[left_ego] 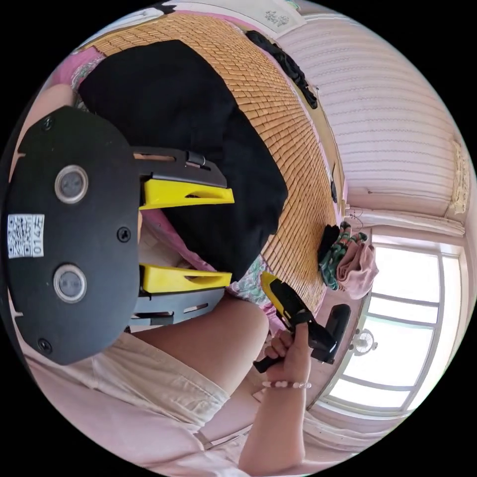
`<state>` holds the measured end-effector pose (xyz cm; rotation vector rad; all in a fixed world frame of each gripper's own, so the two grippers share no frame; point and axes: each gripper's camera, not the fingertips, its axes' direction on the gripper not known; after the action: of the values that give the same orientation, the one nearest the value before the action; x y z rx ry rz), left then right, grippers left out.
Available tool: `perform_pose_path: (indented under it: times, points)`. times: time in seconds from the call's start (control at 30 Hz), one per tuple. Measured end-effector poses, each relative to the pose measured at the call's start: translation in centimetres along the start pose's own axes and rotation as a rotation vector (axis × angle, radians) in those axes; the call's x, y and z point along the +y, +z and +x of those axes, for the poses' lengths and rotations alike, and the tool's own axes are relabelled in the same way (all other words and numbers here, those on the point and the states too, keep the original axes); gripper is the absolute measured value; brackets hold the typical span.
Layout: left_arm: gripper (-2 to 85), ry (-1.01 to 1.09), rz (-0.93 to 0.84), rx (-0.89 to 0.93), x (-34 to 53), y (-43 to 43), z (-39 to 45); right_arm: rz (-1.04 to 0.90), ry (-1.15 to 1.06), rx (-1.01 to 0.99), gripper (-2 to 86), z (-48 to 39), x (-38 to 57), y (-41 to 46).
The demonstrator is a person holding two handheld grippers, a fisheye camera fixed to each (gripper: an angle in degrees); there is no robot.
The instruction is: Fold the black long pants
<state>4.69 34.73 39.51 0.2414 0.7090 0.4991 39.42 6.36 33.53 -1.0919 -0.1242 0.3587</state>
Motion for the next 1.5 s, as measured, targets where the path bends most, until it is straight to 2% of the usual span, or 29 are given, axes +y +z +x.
perform_pose_path:
  times: [0.07, 0.13, 0.27, 0.4, 0.5, 0.57, 0.67, 0.8, 0.83, 0.93, 1.1, 1.23, 1.37, 1.5]
  points:
    - [18.4, 0.075, -0.018, 0.006, -0.9, 1.1, 2.3, -0.093, 0.031, 0.029, 9.3, 1.7, -0.1, 2.2]
    - [18.5, 0.120, -0.031, 0.001, -1.5, 2.1, 3.8, -0.151, -0.015, -0.017, 8.0, 2.2, -0.6, 3.8]
    - [17.4, 0.221, -0.115, -0.006, -2.8, 4.2, 6.3, -0.085, -0.166, -0.152, 2.1, 0.7, -0.2, 2.9]
    - [7.7, 0.071, -0.047, -0.120, -3.1, 2.3, 4.3, -0.111, -0.377, -0.271, 1.0, -1.8, 0.4, 1.0]
    - [4.2, -0.020, -0.006, -0.068, -2.9, 0.0, 1.8, -0.021, -0.447, -0.290, 1.3, -1.0, 0.4, -1.5]
    - [3.8, -0.082, 0.033, -0.047, -2.6, -2.1, 0.6, 0.126, -0.324, -0.221, 4.3, 2.9, -0.5, -2.6]
    - [3.6, -0.133, 0.056, 0.000, -2.4, -4.2, -0.2, 0.208, -0.120, -0.359, 13.9, 8.0, -3.3, -2.1]
    - [3.5, -0.125, 0.053, 0.024, -2.3, -6.2, -0.2, 0.216, -0.031, -0.436, 16.1, 10.3, -7.2, 0.2]
    - [3.4, -0.113, 0.055, 0.038, -2.4, -6.8, -0.1, 0.188, -0.007, -0.451, 13.4, 10.8, -8.4, 1.1]
    - [2.8, -0.065, 0.052, 0.061, -2.4, -8.3, 0.2, 0.167, -0.029, -0.516, 3.8, 11.4, -9.8, 1.4]
    - [1.7, 0.035, 0.096, 0.115, -3.8, -9.2, 1.4, 0.241, -0.116, -0.513, 2.0, 12.1, -8.3, -3.6]
    - [1.6, 0.131, 0.207, 0.186, -7.6, -8.2, 4.3, 0.415, -0.105, -0.440, 1.8, 14.2, -5.1, -11.2]
    - [1.9, 0.008, 0.324, 0.300, -11.0, -7.7, 3.4, 0.514, -0.106, -0.350, 2.1, 13.8, -3.5, -16.7]
    - [3.3, -0.089, 0.357, 0.266, -10.2, -9.1, 0.6, 0.404, -0.220, -0.364, 3.0, 8.9, -6.8, -15.6]
